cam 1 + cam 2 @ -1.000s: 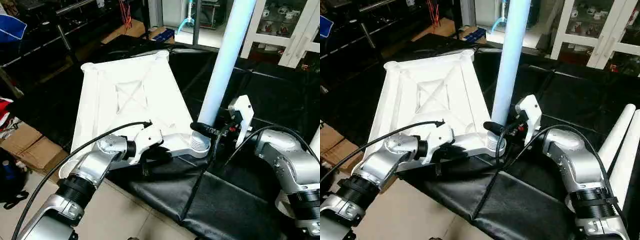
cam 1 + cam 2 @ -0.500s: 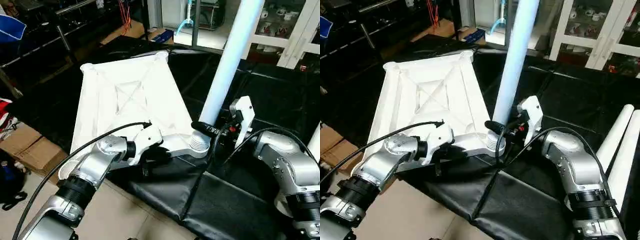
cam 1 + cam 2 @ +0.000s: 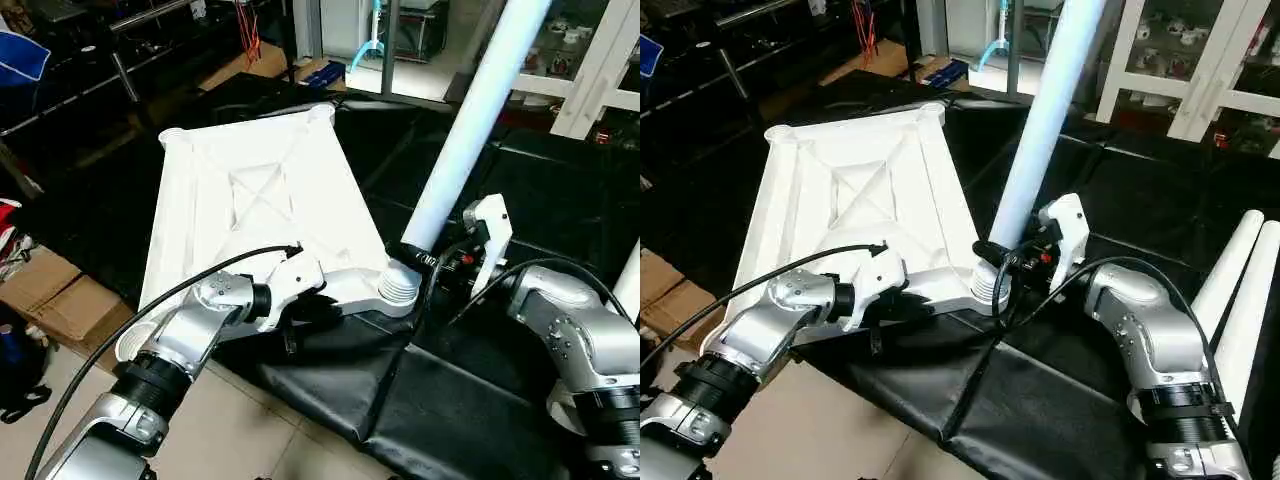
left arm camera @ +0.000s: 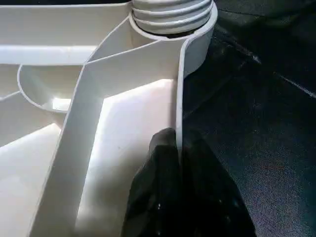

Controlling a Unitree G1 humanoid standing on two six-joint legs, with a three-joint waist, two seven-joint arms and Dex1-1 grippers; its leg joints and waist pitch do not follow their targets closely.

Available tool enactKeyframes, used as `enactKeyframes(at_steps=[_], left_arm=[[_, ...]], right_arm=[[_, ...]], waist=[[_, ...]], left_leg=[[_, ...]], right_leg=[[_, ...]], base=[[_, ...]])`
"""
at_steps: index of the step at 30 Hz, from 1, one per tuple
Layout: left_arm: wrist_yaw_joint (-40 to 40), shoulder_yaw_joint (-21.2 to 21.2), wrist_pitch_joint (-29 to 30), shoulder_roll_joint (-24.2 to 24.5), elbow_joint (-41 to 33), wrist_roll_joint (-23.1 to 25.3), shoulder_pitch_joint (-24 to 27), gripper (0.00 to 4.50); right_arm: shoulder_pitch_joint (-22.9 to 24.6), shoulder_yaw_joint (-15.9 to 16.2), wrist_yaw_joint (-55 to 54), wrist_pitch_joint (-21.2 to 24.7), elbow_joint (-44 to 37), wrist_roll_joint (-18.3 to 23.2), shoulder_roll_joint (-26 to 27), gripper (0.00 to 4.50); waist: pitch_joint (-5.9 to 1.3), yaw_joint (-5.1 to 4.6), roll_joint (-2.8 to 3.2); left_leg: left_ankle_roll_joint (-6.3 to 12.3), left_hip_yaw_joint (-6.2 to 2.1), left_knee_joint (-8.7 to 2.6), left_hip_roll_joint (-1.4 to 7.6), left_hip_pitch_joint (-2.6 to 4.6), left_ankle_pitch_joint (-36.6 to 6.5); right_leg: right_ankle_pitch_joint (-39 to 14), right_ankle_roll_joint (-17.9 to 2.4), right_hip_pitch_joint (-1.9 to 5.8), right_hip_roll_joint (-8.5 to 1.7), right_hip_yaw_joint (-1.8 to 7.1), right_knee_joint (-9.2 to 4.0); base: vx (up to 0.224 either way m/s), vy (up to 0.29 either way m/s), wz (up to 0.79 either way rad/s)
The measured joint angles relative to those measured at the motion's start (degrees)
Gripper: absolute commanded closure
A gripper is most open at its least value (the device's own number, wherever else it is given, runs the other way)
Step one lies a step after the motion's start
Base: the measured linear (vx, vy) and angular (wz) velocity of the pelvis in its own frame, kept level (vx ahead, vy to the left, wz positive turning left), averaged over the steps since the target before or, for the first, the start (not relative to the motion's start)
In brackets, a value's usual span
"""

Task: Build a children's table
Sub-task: Pick table leg

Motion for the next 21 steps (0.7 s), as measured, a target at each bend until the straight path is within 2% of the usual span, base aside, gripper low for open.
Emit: enactKeyframes(at_steps=[4, 10, 21], left_arm=[[0.03, 0.07, 0.13, 0.02, 0.0, 0.33, 0.17, 4.5], [-0.16, 0.2, 0.25, 0.13, 0.0, 0.36, 0.27, 4.5], [-0.81, 0.24, 0.34, 0.11, 0.0, 0.35, 0.48, 4.5]], right_arm=[[0.41, 0.94, -0.07, -0.83, -0.07, -1.07, -0.19, 2.64], [1.7, 4.41, 0.6, -6.27, -2.74, -4.69, -1.78, 2.64], [2.65, 6.16, 2.7, -7.48, -4.86, -6.56, -4.04, 2.64]], waist=[[-0.2, -0.14, -0.31], [-0.3, -0.4, -0.38], [-0.54, -0.39, -0.45]], left_leg=[[-0.15, 0.0, -0.03, 0.0, 0.0, -0.09], [-0.27, 0.02, -0.13, -0.02, 0.03, -0.16], [-0.27, 0.02, -0.45, -0.03, 0.12, -0.16]], right_leg=[[-0.01, 0.02, 0.06, 0.0, 0.0, -0.03], [-0.1, 0.17, 0.13, 0.0, 0.03, -0.12], [-0.16, 0.25, 0.25, 0.01, 0.02, -0.42]], base=[[0.0, 0.0, 0.0], [0.0, 0.0, 0.0], [0.0, 0.0, 0.0]])
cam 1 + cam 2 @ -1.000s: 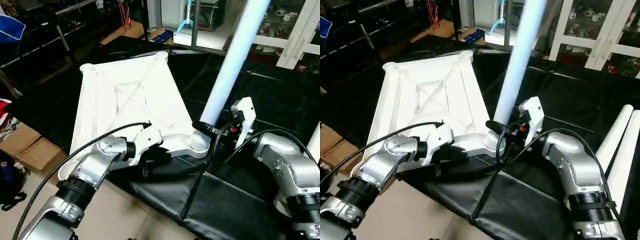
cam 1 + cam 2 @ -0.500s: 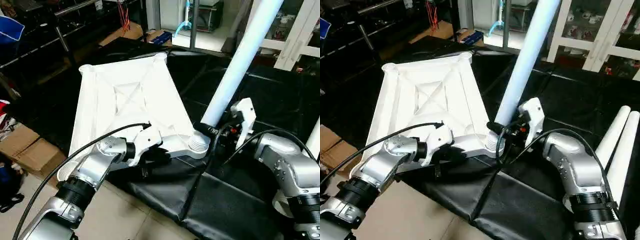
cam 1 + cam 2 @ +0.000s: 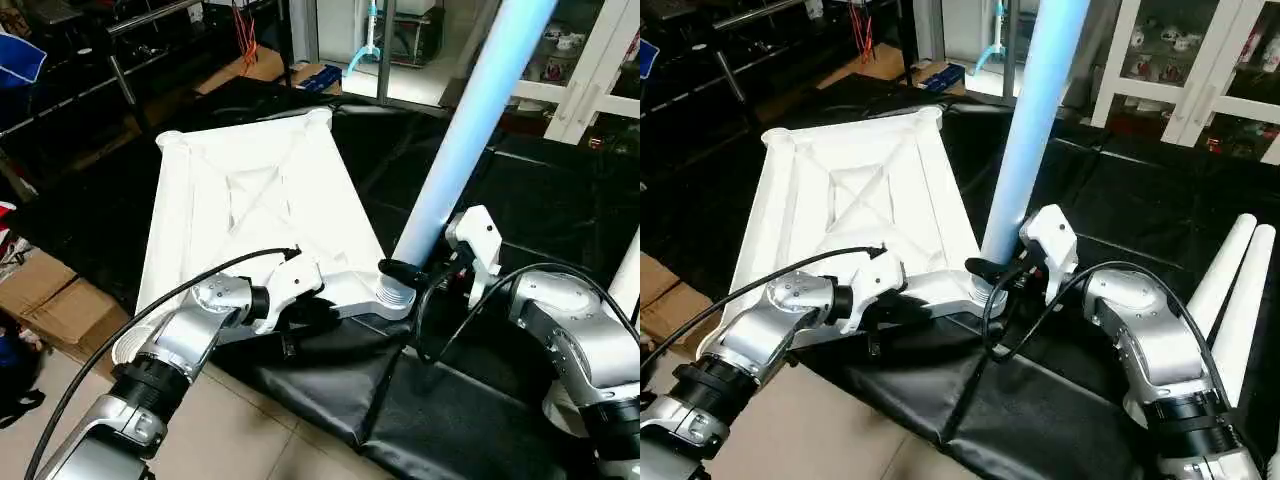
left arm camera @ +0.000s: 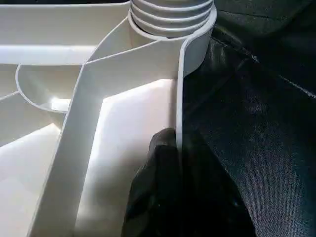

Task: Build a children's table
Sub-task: Pick table leg

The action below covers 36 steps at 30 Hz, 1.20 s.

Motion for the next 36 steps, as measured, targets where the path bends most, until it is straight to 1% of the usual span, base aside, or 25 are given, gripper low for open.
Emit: enactKeyframes(at_steps=[4, 6, 7, 9, 13, 16, 17, 20, 22, 28, 33, 36], left_arm=[[-0.5, 0.0, 0.01, 0.0, 0.0, -0.02, 0.05, 4.5], [-0.58, 0.01, 0.01, 0.0, -0.01, -0.05, 0.08, 4.5], [-0.58, 0.01, 0.01, -0.01, -0.01, -0.05, 0.1, 4.5], [-0.63, 0.02, 0.01, 0.02, -0.01, -0.05, 0.12, 4.5], [-0.65, 0.06, 0.08, 0.07, -0.03, -0.05, 0.18, 4.5], [-0.66, 0.47, 0.3, 0.33, -0.06, -0.01, 0.31, 4.5], [-0.52, 0.55, 0.41, 0.4, -0.06, 0.01, 0.31, 4.5], [-0.12, 0.58, 0.5, 0.34, -0.1, 0.12, 0.29, 4.5], [-0.03, 0.58, 0.54, 0.35, -0.13, 0.12, 0.3, 4.5], [-0.02, 0.58, 0.66, 0.46, -0.46, 0.15, 0.3, 4.5], [-0.59, 0.52, 0.88, 0.43, -1.27, 0.16, 0.48, 4.5], [-0.97, 0.49, 0.91, 0.41, -1.65, 0.16, 0.59, 4.5]], right_arm=[[-0.07, 0.25, 1.22, 0.08, -0.18, -0.12, -0.8, 2.64], [-0.72, 0.41, 1.87, 0.81, 0.02, -0.13, -1.08, 2.64], [-1.19, 0.51, 2.26, 1.28, 0.29, -0.13, -1.19, 2.64], [-2.16, 0.53, 2.84, 2.98, 0.59, -0.05, -1.25, 2.64], [-4.32, 0.68, 3.36, 5.59, 1.69, 0.03, -1.0, 2.64], [-6.52, 0.2, 0.77, 7.18, 4.34, 0.54, 2.11, 2.64], [-7.49, -0.85, -0.87, 8.29, 5.85, 1.15, 3.83, 2.64], [-8.5, -2.56, -3.4, 10.37, 8.43, 2.54, 5.65, 2.65], [-9.09, -3.01, -4.03, 11.02, 9.36, 2.8, 6.12, 2.65], [-8.77, -3.02, -3.81, 10.61, 8.78, 2.82, 6.05, 2.65], [-6.57, -3.14, -2.85, 10.72, 5.4, 3.15, 5.18, 2.65], [-5.83, -3.53, -2.68, 10.84, 4.68, 3.94, 4.81, 2.65]], waist=[[-0.1, 0.02, 0.03], [-0.12, 0.03, 0.06], [-0.12, 0.03, 0.06], [-0.1, 0.05, 0.02], [-0.05, 0.01, -0.06], [0.05, -0.35, -0.2], [0.1, -0.44, -0.26], [0.19, -0.53, -0.33], [0.22, -0.57, -0.35], [0.36, -0.52, -0.49], [0.39, -0.25, -0.51], [0.36, -0.13, -0.46]], left_leg=[[0.0, 0.0, -0.15, 0.0, 0.04, 0.0], [0.0, 0.0, -0.18, 0.0, 0.06, 0.0], [0.0, 0.0, -0.19, 0.0, 0.08, 0.0], [0.0, 0.01, -0.22, 0.0, 0.34, 0.0], [-0.01, 0.01, -0.31, 0.0, 0.51, -0.01], [-0.05, 0.03, -0.36, 0.0, 0.66, -0.02], [-0.07, 0.03, -0.36, 0.0, 0.69, -0.02], [-0.08, 0.03, -0.36, -0.02, 0.69, -0.02], [-0.09, 0.04, -0.36, -0.08, 0.73, -0.03], [-0.11, 0.06, -0.4, -0.09, 0.75, -0.04], [-0.11, 0.11, -0.61, -0.09, 0.75, -0.04], [-0.11, 0.12, -0.79, -0.09, 0.76, -0.04]], right_leg=[[0.04, -0.07, 0.06, 0.02, -0.02, -0.18], [0.07, -0.11, 0.07, 0.02, -0.02, -0.2], [0.07, -0.12, 0.07, 0.02, -0.02, -0.21], [0.06, -0.11, 0.1, 0.03, -0.02, -0.21], [-0.03, 0.03, 0.22, 0.04, -0.02, -0.29], [-0.07, 0.11, 0.32, 0.05, -0.01, -0.33], [-0.07, 0.11, 0.34, 0.05, -0.01, -0.35], [-0.06, 0.09, 0.34, 0.04, 0.01, -0.51], [-0.06, 0.09, 0.35, 0.03, 0.09, -0.52], [-0.06, 0.1, 0.3, 0.03, 0.12, -0.55], [-0.07, 0.1, 0.29, 0.03, 0.12, -0.57], [-0.04, 0.05, 0.26, 0.03, 0.11, -0.56]], base=[[0.0, 0.0, 0.0], [0.0, 0.0, 0.0], [0.0, 0.0, 0.0], [0.0, 0.0, 0.0], [0.0, 0.0, 0.0], [0.0, 0.0, 0.0], [0.0, 0.0, 0.0], [0.0, 0.0, 0.0], [0.0, 0.0, 0.0], [0.0, 0.0, 0.0], [0.0, 0.0, 0.0], [0.0, 0.0, 0.0]])
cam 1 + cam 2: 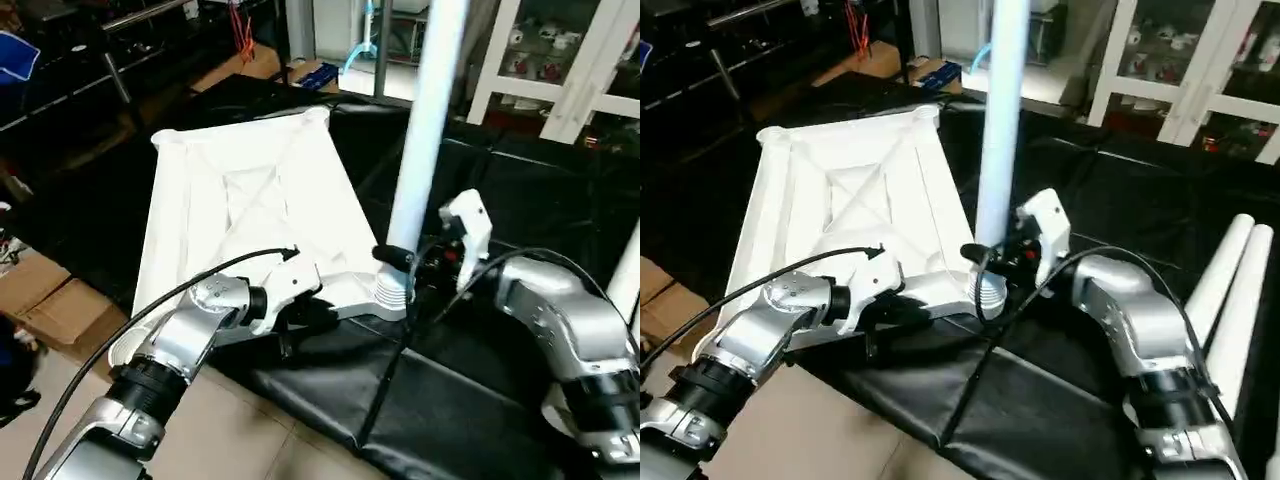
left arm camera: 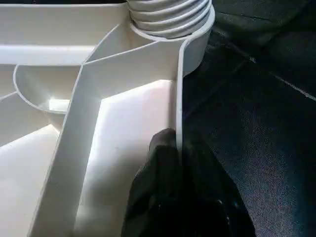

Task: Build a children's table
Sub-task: Pick table leg

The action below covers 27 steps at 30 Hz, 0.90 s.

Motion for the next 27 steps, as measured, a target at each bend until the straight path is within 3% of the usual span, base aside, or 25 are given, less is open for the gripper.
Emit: enactKeyframes(at_steps=[10, 14, 21, 27], left_arm=[[-1.23, -0.27, -0.17, -0.17, -0.07, -0.07, 0.03, 4.5], [-1.27, -0.27, -0.19, -0.14, -0.04, -0.07, 0.05, 4.5], [-0.85, -0.17, -0.19, -0.06, 0.24, 0.03, 0.09, 4.5], [-0.78, -0.22, -0.18, -0.15, 0.27, 0.3, 0.18, 4.5]], right_arm=[[4.35, 1.24, 1.29, -1.26, -6.73, -0.84, -2.91, 2.65], [5.03, 2.18, 1.87, -2.46, -8.7, -2.19, -3.58, 2.65], [7.64, 4.6, 5.19, -3.18, -12.22, -1.1, -4.14, 2.65], [9.03, 4.45, 4.97, -5.54, -11.94, -1.1, -3.93, 2.65]], waist=[[-0.12, 1.14, 0.18], [-0.12, 1.16, 0.17], [-0.09, 1.02, 0.04], [-0.19, 0.98, -0.07]], left_leg=[[0.0, 0.05, -0.23, 0.0, 0.06, 0.0], [0.0, 0.06, -0.23, 0.01, 0.06, 0.0], [-0.01, 0.06, -0.22, 0.01, 0.14, 0.0], [-0.11, 0.06, -0.22, 0.0, 0.21, -0.06]], right_leg=[[-0.14, 0.08, -0.04, 0.0, -0.01, -0.02], [-0.15, 0.08, -0.04, 0.0, -0.01, -0.01], [-0.21, 0.19, 0.1, 0.01, 0.02, -0.04], [-0.22, 0.2, 0.27, 0.01, 0.04, -0.13]], base=[[0.0, 0.0, 0.0], [0.0, 0.0, 0.0], [0.0, 0.0, 0.0], [0.0, 0.0, 0.0]])
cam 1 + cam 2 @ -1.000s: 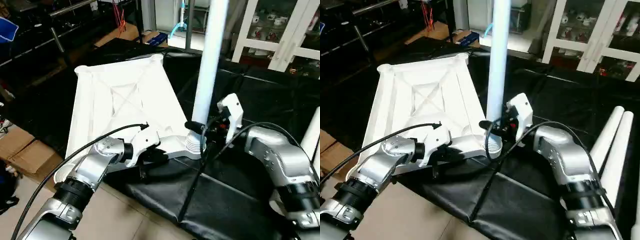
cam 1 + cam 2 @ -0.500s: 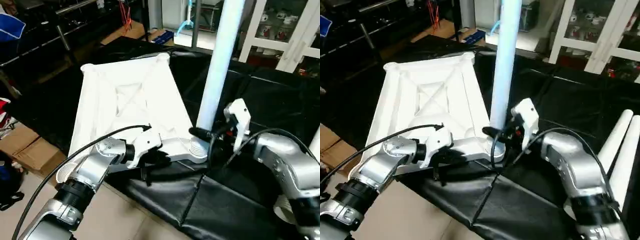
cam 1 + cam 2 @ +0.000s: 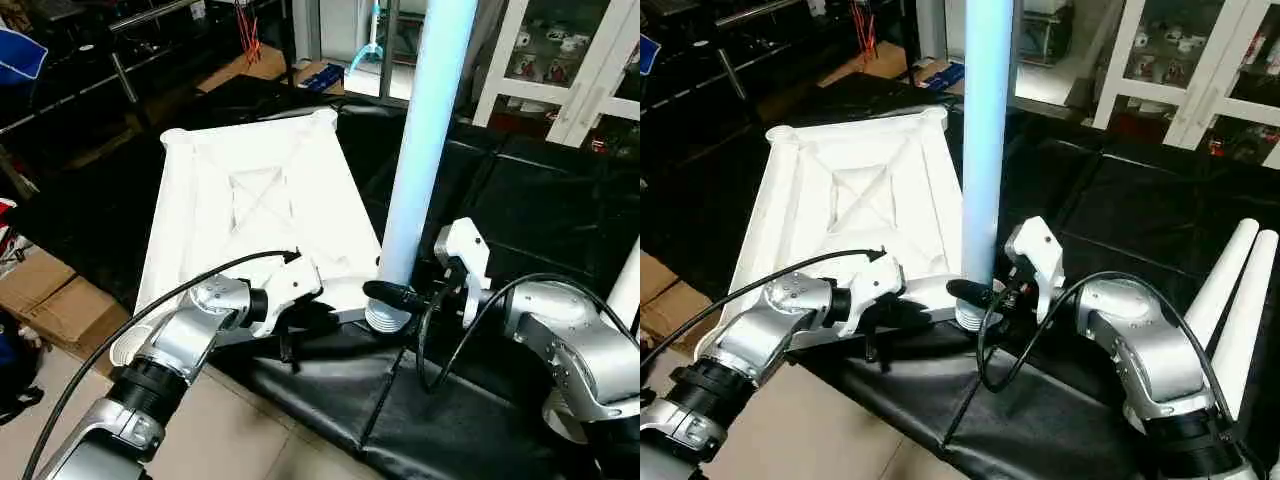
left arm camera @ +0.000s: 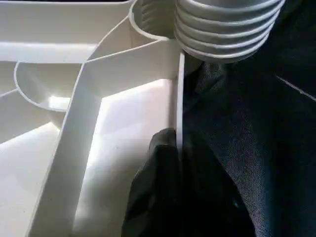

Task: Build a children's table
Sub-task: Pick table leg

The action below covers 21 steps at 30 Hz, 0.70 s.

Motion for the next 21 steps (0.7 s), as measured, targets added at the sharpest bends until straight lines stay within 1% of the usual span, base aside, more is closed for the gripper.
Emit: enactKeyframes(at_steps=[3, 5, 7, 10, 14, 18, 21], left_arm=[[0.01, 0.0, 0.0, 0.03, 0.0, 0.01, 0.09, 4.5], [0.06, 0.01, -0.01, 0.08, -0.16, 0.01, 0.09, 4.5], [0.07, 0.05, -0.04, 0.19, -0.28, 0.0, 0.1, 4.5], [0.03, 0.03, -0.14, 0.37, -0.99, 0.09, 0.22, 4.5], [0.11, 0.19, -0.15, 0.45, -1.56, 0.07, 0.24, 4.5], [0.15, 0.07, -0.14, 0.37, -1.82, 0.17, 0.25, 4.5], [0.25, -0.11, -0.11, 0.37, -2.13, 0.23, 0.3, 4.5]], right_arm=[[0.17, -0.51, -0.34, -0.91, 0.84, 0.1, 0.79, 2.65], [-0.07, -2.51, -2.17, -0.7, 2.42, 1.16, 2.72, 2.65], [-1.32, -4.27, -4.3, -0.25, 4.49, 2.02, 4.09, 2.65], [-3.56, -6.02, -5.98, 0.6, 7.76, 2.14, 3.83, 2.65], [-5.17, -5.43, -5.03, 1.37, 8.31, 2.11, 2.94, 2.66], [-6.63, -3.42, -2.42, 0.87, 8.87, 1.09, 0.65, 2.66], [-7.0, -2.73, -1.02, 0.81, 9.21, 0.96, -0.1, 2.66]], waist=[[0.01, -0.03, -0.01], [0.04, -0.13, 0.0], [0.12, -0.29, 0.03], [0.28, -0.39, 0.02], [0.37, -0.31, 0.14], [0.43, 0.02, 0.08], [0.45, 0.13, 0.05]], left_leg=[[-0.12, 0.0, -0.01, 0.0, 0.03, -0.08], [-0.13, -0.01, -0.01, 0.0, 0.14, -0.08], [-0.13, 0.0, 0.0, 0.0, 0.18, -0.08], [-0.13, 0.02, -0.01, -0.02, 0.05, -0.07], [-0.11, 0.03, -0.02, -0.01, -0.22, -0.06], [-0.1, 0.05, -0.03, 0.0, -0.24, -0.06], [-0.1, 0.06, -0.02, 0.0, -0.23, -0.06]], right_leg=[[-0.02, 0.03, 0.09, 0.0, 0.0, -0.02], [-0.02, 0.03, 0.03, 0.0, 0.0, -0.03], [-0.01, 0.02, 0.02, 0.0, 0.01, -0.04], [0.0, -0.01, -0.06, -0.01, 0.02, -0.03], [0.22, -0.37, -0.37, -0.01, 0.01, 0.08], [0.23, -0.38, -0.41, 0.0, 0.01, 0.08], [0.21, -0.36, -0.4, 0.0, 0.01, 0.08]], base=[[0.0, 0.0, 0.0], [0.0, 0.0, 0.0], [0.0, 0.0, 0.0], [0.0, 0.0, 0.0], [0.0, 0.0, 0.0], [0.0, 0.0, 0.0], [0.0, 0.0, 0.0]])
